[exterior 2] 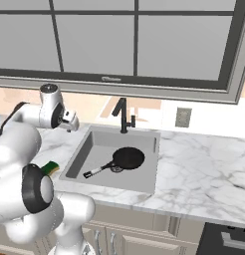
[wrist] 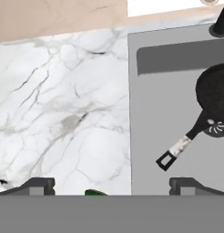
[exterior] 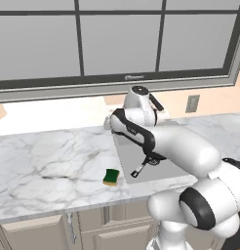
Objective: Pick the pan and sponge and place them into the sink. Then turn on the water.
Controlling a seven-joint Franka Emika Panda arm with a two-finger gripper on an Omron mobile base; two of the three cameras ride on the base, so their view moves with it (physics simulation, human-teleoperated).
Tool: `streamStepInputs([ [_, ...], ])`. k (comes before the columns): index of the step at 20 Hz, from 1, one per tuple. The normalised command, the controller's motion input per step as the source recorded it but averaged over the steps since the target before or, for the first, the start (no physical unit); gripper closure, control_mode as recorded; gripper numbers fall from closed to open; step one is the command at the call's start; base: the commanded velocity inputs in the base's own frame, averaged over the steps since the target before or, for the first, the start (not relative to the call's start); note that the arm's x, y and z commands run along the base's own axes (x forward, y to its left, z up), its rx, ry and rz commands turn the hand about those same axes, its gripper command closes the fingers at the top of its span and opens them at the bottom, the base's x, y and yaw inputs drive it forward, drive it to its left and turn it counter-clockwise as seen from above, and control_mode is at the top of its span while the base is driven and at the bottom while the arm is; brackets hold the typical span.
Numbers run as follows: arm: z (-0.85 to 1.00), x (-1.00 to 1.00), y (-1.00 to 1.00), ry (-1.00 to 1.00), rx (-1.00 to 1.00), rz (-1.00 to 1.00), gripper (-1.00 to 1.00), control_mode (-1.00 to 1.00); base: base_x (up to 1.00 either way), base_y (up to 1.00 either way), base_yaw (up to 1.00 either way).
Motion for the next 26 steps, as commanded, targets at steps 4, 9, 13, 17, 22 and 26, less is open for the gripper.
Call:
streamStepInputs([
  [4, -0.63, -0.03, 0.04, 0.0, -0.01, -0.07, -1.0, -1.0, 0.0, 0.0, 0.0],
  [9, -0.43, 0.0, 0.01, 0.0, 0.0, -0.06, -1.0, -1.0, 0.0, 0.0, 0.0],
  [13, -0.43, 0.0, 0.06, 0.0, 0.0, -0.06, -1.0, -1.0, 0.0, 0.0, 0.0],
  [17, -0.23, -0.01, 0.17, 0.0, 0.0, -0.06, -1.0, -1.0, 0.0, 0.0, 0.0],
  [22, -0.08, -0.13, 0.29, 0.0, 0.0, -0.06, -1.0, -1.0, 0.0, 0.0, 0.0],
  [26, -0.09, -0.31, 0.29, 0.0, 0.0, -0.05, -1.0, -1.0, 0.0, 0.0, 0.0],
])
